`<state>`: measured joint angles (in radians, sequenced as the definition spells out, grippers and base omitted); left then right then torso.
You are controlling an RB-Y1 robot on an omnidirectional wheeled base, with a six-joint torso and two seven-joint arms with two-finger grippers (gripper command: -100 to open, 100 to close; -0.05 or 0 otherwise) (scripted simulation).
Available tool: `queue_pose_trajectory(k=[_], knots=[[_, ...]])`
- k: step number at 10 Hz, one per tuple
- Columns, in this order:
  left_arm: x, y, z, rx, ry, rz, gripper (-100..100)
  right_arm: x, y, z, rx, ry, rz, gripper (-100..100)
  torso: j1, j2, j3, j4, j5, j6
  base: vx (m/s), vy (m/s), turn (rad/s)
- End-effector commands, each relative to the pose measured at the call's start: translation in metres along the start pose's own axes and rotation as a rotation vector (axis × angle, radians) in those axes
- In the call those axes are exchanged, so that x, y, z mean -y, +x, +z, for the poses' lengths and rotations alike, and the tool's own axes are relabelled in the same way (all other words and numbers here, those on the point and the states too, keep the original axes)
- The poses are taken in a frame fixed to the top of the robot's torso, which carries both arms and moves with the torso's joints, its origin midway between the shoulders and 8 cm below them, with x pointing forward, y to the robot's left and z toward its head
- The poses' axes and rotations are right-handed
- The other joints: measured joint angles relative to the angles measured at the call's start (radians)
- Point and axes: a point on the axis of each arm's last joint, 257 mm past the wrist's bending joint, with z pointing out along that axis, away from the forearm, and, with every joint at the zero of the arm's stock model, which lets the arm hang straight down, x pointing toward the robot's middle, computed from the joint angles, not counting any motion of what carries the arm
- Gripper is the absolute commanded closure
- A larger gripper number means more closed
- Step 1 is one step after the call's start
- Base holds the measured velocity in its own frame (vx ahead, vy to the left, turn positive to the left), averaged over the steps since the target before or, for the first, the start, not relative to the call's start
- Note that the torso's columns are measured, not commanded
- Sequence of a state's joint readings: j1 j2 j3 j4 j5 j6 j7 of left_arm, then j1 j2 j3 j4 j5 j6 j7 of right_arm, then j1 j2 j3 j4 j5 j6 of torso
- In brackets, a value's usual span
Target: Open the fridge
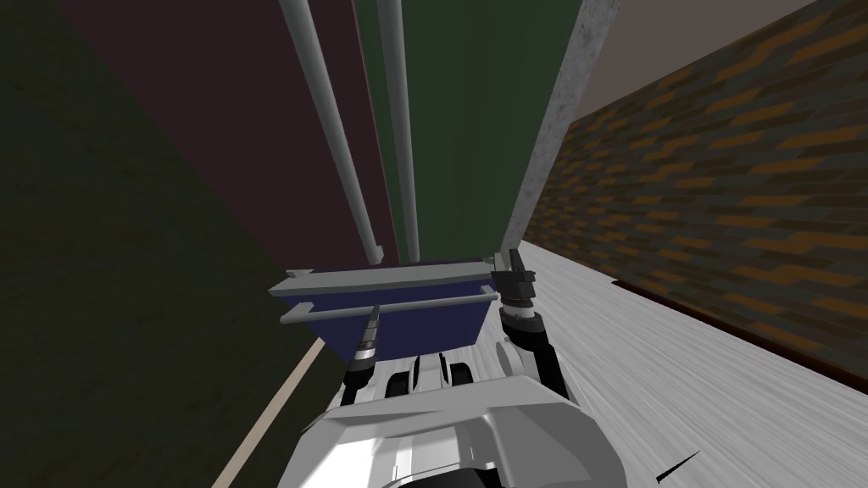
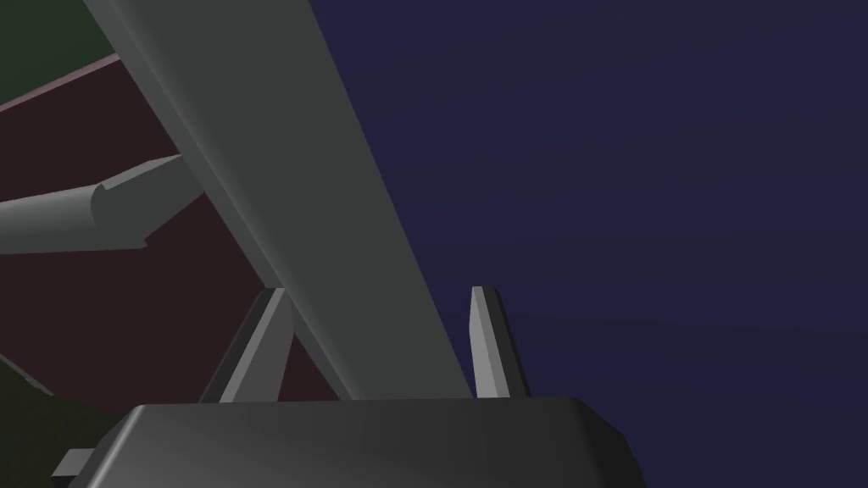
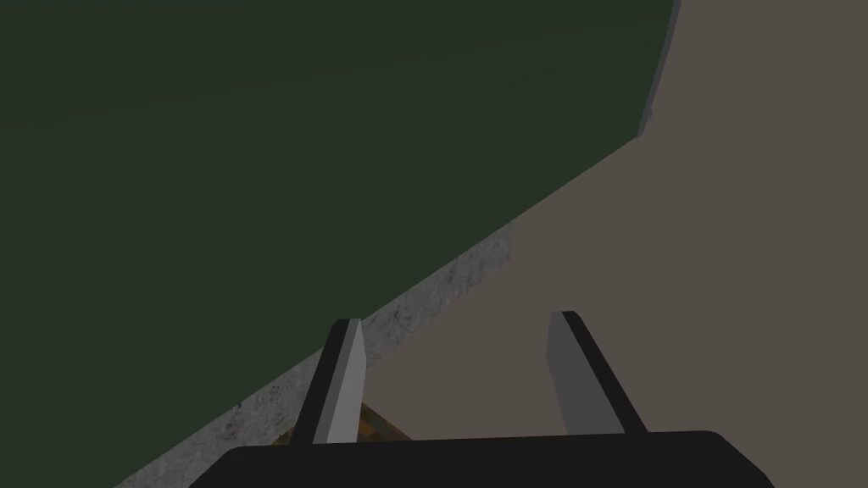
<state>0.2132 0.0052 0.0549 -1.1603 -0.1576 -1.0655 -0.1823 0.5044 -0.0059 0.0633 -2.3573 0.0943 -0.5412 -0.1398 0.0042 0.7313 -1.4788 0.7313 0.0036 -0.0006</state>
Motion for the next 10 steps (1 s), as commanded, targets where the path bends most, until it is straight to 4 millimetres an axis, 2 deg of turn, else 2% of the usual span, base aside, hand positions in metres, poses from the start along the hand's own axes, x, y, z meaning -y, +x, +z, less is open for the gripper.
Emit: queue_pose_trajectory(k=[1,2,6,7,10], knots=[[-0.013,0.000,0.002,-0.014,-0.044,0.002,100,0.000,0.000,0.000,0.000,0.000,0.000,0,0.000,-0.001,0.000,-0.001,0.000,0.000,-0.121,-0.022,0.019],[-0.005,0.000,0.005,-0.007,-0.015,0.000,100,0.000,0.000,0.000,0.000,0.000,0.000,0,-0.001,-0.002,-0.001,-0.001,0.000,0.000,-0.057,-0.012,0.006],[-0.009,0.002,0.001,-0.021,-0.035,-0.003,100,0.000,0.000,0.000,0.000,0.000,0.000,0,0.000,0.006,0.004,0.001,0.000,-0.001,-0.172,-0.004,0.024],[-0.002,0.000,0.008,-0.015,-0.008,-0.006,100,0.000,0.000,0.000,0.000,0.000,0.000,0,0.000,0.003,0.002,0.001,0.000,0.000,-0.099,-0.006,0.004],[-0.005,0.001,0.001,-0.026,-0.023,-0.007,100,0.000,0.000,0.000,0.000,0.000,0.000,0,-0.002,0.005,0.002,0.002,-0.001,0.000,-0.175,-0.004,0.026]])
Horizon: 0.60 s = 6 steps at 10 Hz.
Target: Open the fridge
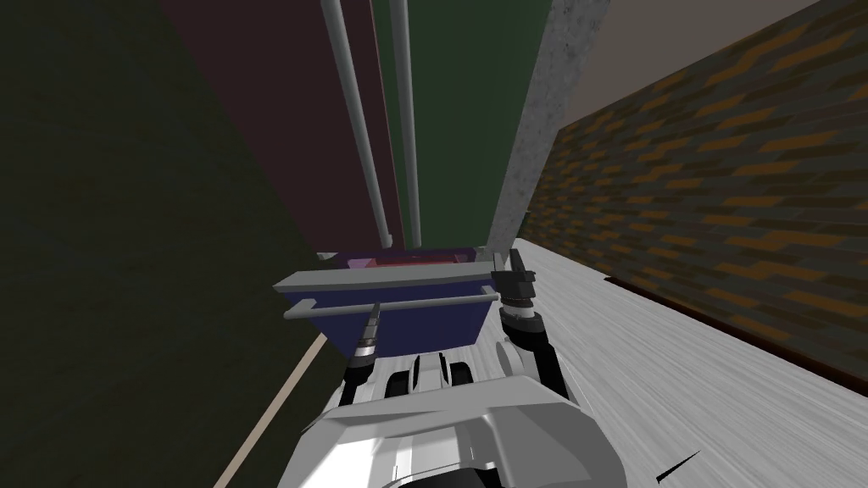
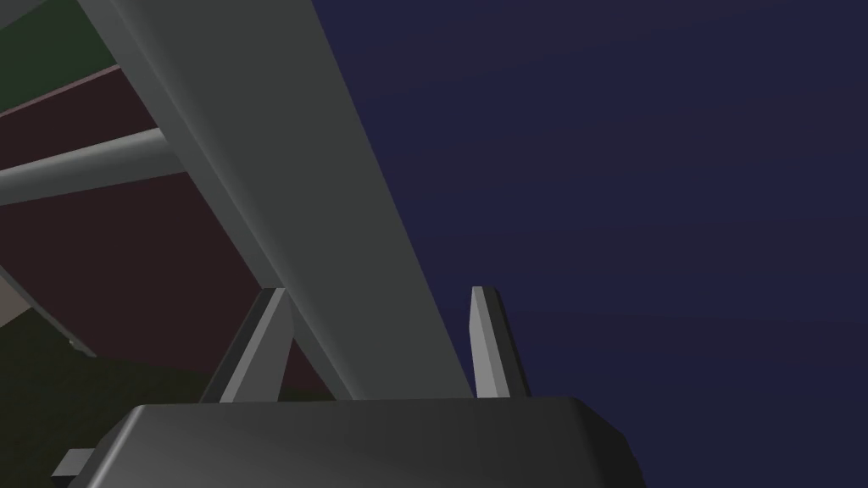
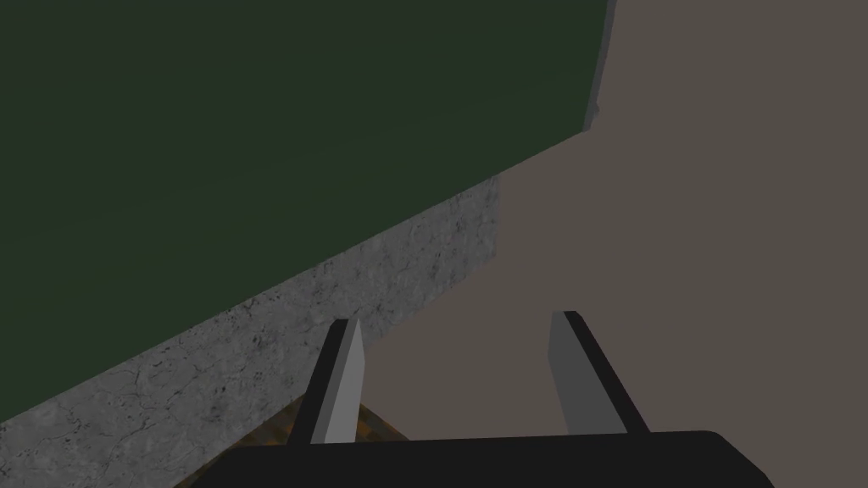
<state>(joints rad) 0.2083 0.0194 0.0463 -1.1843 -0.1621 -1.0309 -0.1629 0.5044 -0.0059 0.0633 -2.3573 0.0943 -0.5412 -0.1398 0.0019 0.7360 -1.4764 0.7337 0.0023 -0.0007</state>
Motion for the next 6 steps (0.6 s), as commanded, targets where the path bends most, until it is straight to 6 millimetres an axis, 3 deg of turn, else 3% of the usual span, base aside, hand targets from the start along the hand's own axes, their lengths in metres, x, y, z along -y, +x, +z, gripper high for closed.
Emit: queue_pose_trajectory(k=[1,3,6], knots=[[-0.0064,0.0016,-0.0084,-0.011,-0.025,0.000,100,0.0000,0.0000,0.0000,0.000,0.000,0.000,0,0.002,0.000,0.001,-0.001,0.001,0.000,-0.188,0.007,0.017],[-0.0001,0.0012,-0.0054,-0.009,-0.006,-0.003,100,0.0000,0.0000,0.0000,0.000,0.000,0.000,0,0.003,-0.003,-0.002,-0.001,0.001,-0.001,-0.149,-0.003,0.015],[-0.0075,0.0015,-0.0026,0.015,-0.030,0.012,100,0.0000,0.0000,0.0000,0.000,0.000,0.000,0,0.000,0.001,0.001,0.000,0.001,0.001,-0.213,0.023,-0.091]])
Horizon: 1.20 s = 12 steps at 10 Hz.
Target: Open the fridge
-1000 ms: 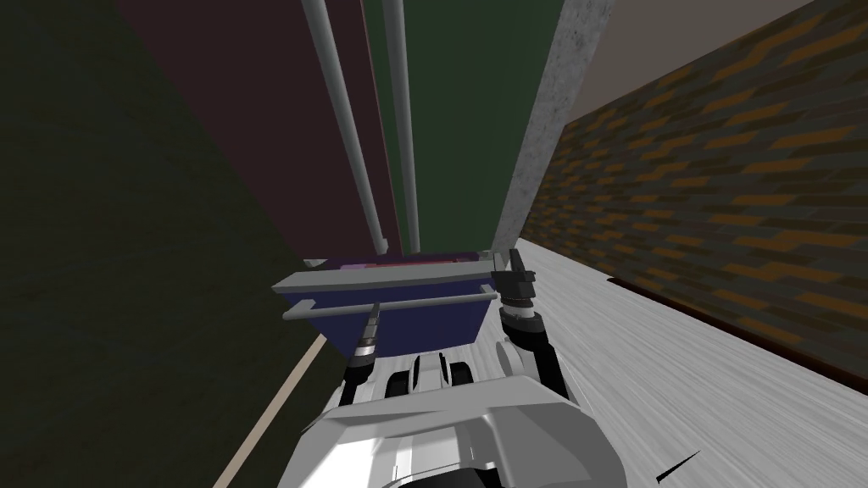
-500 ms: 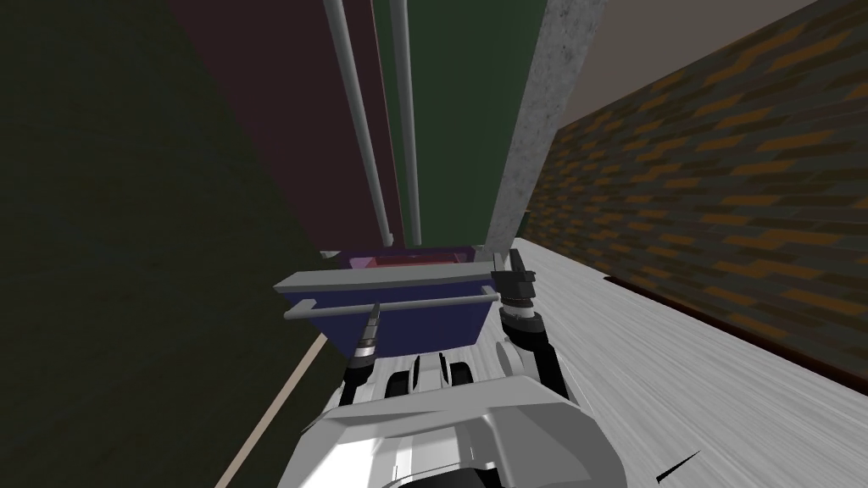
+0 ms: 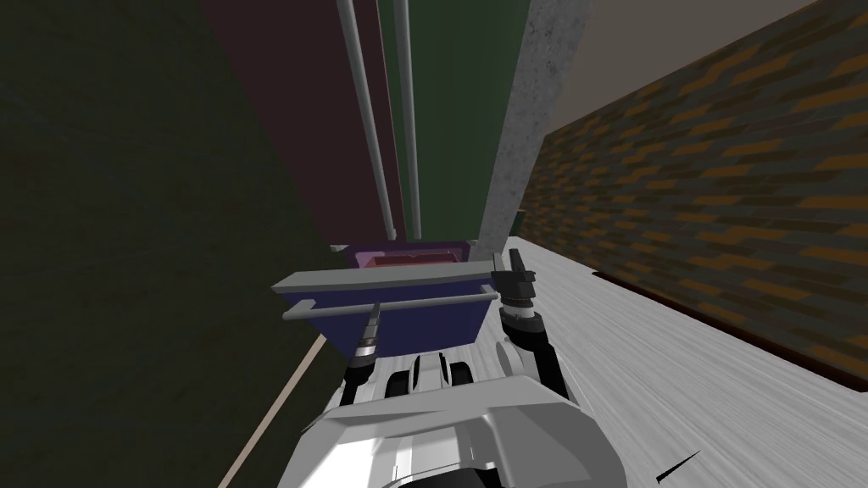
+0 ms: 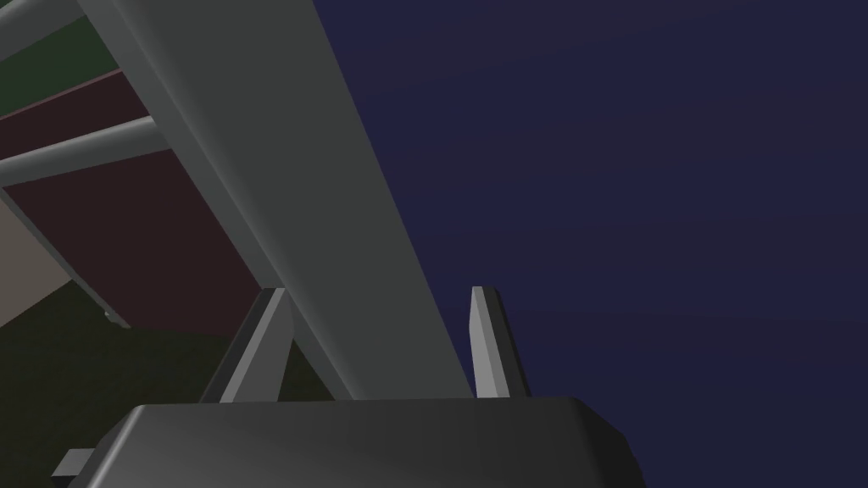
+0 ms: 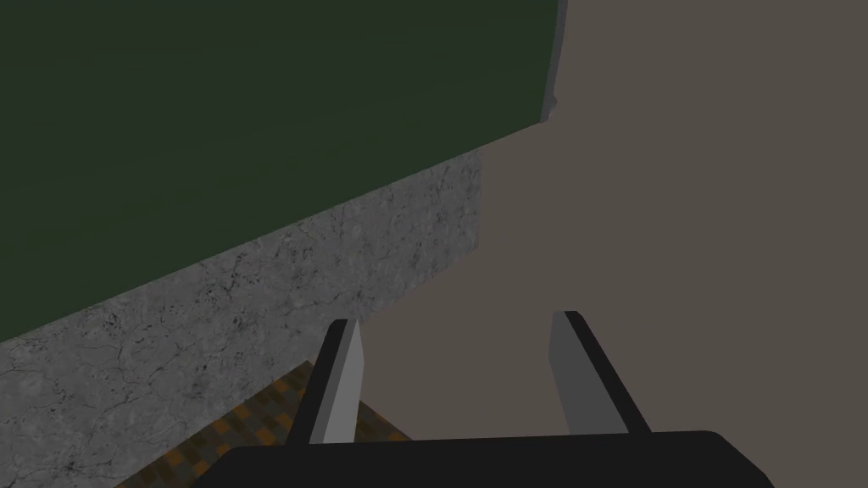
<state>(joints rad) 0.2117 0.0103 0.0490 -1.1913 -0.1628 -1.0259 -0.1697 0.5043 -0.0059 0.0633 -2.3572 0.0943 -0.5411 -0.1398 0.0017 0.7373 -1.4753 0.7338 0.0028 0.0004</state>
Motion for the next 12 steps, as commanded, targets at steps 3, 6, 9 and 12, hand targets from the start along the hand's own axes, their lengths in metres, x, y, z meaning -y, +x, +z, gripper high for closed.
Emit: queue_pose_trajectory(k=[3,6,9,12], knots=[[0.000,-0.004,0.029,0.011,-0.007,0.008,-100,0.000,0.000,0.000,0.000,0.000,0.000,0,-0.002,-0.007,-0.005,0.000,-0.002,0.000,-0.165,0.007,-0.013],[0.005,-0.006,0.056,0.005,-0.007,0.006,-100,0.000,0.000,0.000,0.000,0.000,0.000,0,-0.002,-0.003,-0.003,0.004,-0.003,0.000,-0.034,-0.011,0.018],[0.011,-0.009,0.082,0.001,-0.005,0.005,-100,0.000,0.000,0.000,0.000,0.000,0.000,0,-0.005,0.008,0.003,0.009,-0.006,0.000,-0.062,-0.005,0.023],[0.002,-0.007,0.080,-0.007,-0.042,0.000,0,0.000,0.000,0.000,0.000,0.000,0.000,0,-0.006,0.009,0.004,0.012,-0.008,-0.002,-0.033,-0.005,-0.001]])
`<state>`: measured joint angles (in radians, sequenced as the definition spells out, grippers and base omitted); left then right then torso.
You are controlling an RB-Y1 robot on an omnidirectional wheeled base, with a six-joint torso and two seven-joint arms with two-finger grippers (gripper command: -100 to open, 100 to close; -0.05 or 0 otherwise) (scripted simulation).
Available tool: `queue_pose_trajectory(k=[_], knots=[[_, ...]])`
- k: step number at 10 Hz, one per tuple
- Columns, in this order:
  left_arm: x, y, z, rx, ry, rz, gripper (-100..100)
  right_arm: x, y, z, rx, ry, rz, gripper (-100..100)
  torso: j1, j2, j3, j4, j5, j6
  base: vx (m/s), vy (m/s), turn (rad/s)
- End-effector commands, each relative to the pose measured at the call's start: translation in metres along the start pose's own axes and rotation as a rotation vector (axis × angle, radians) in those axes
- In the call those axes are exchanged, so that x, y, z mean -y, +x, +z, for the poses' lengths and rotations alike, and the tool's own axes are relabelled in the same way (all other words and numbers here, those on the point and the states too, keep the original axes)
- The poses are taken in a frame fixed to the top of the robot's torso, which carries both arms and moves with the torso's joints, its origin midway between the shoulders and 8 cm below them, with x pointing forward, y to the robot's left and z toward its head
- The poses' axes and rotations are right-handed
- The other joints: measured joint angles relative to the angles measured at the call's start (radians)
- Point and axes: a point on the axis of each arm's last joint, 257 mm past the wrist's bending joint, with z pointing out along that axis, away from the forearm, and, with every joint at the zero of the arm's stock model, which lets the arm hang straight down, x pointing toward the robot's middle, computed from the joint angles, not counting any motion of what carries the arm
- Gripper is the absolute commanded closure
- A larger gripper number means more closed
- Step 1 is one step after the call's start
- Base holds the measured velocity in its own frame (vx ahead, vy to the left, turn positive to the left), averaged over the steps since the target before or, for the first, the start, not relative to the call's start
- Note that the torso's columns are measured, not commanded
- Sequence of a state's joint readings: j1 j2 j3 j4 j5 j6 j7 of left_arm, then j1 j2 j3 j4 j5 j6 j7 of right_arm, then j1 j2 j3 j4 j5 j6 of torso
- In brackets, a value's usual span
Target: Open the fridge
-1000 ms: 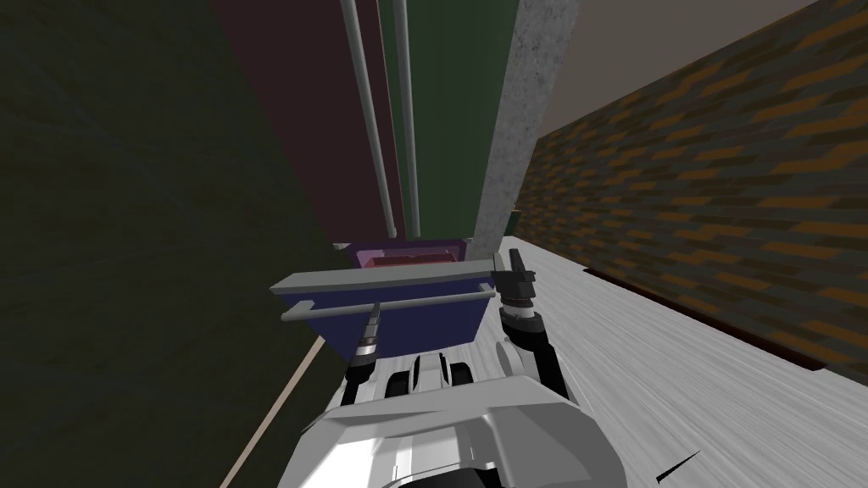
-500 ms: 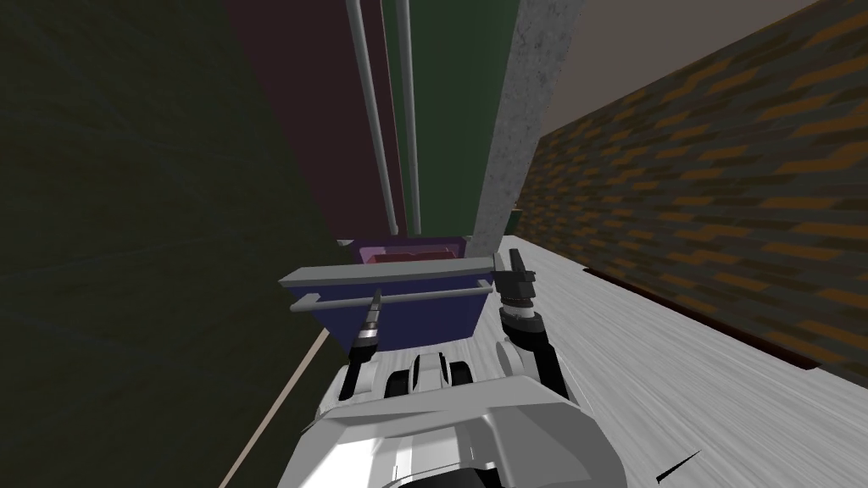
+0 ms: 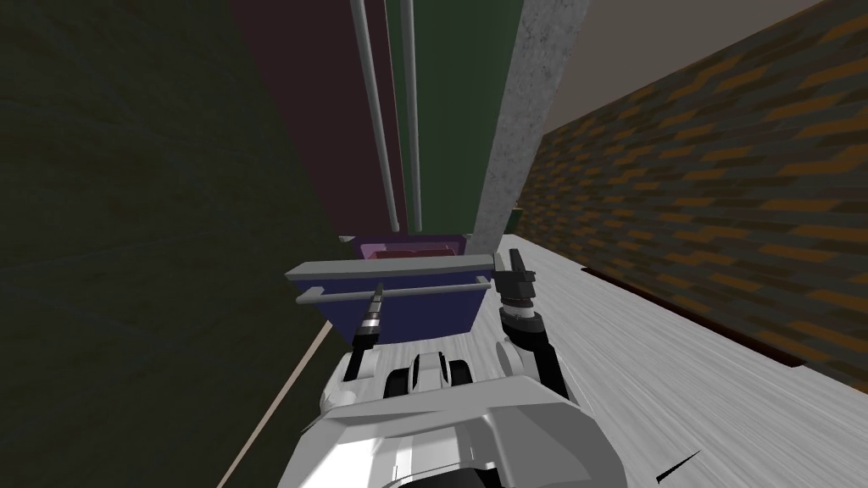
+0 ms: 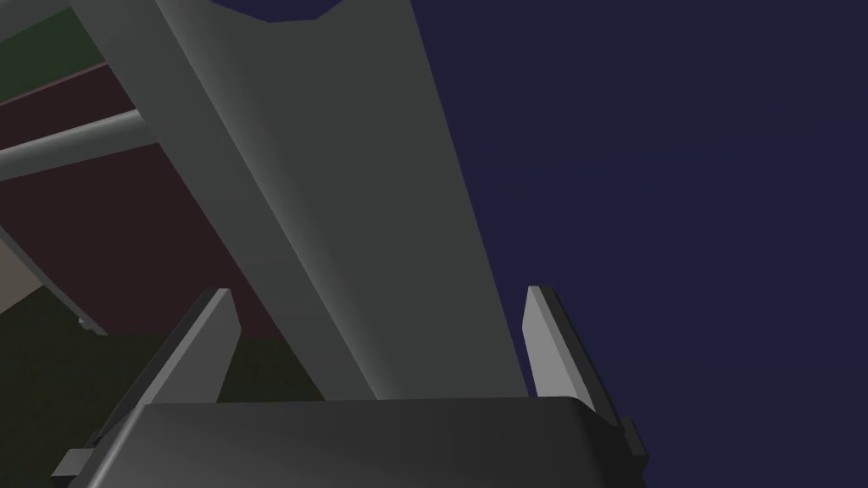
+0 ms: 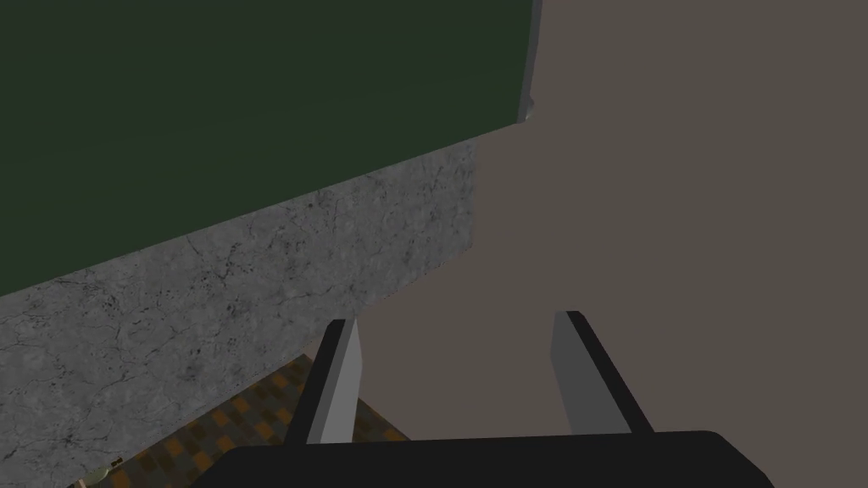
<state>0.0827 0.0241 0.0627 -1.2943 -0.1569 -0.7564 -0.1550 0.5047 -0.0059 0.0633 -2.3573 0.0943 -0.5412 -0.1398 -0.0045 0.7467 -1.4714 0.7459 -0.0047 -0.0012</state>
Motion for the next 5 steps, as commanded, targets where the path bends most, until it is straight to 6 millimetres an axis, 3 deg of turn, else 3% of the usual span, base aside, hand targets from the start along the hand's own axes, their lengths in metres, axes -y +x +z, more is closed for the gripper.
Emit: queue_pose_trajectory(k=[1,5], knots=[[-0.0032,0.0007,-0.0023,-0.001,-0.009,-0.001,0,0.0000,0.0000,0.0000,0.000,0.000,0.000,0,0.001,-0.003,-0.002,-0.002,0.001,0.001,0.000,0.000,0.000],[-0.0088,0.0015,-0.0060,-0.004,-0.026,-0.002,0,0.0000,0.0000,0.0000,0.000,0.000,0.000,0,0.004,-0.008,-0.004,-0.007,0.004,0.001,0.000,0.000,0.000]])
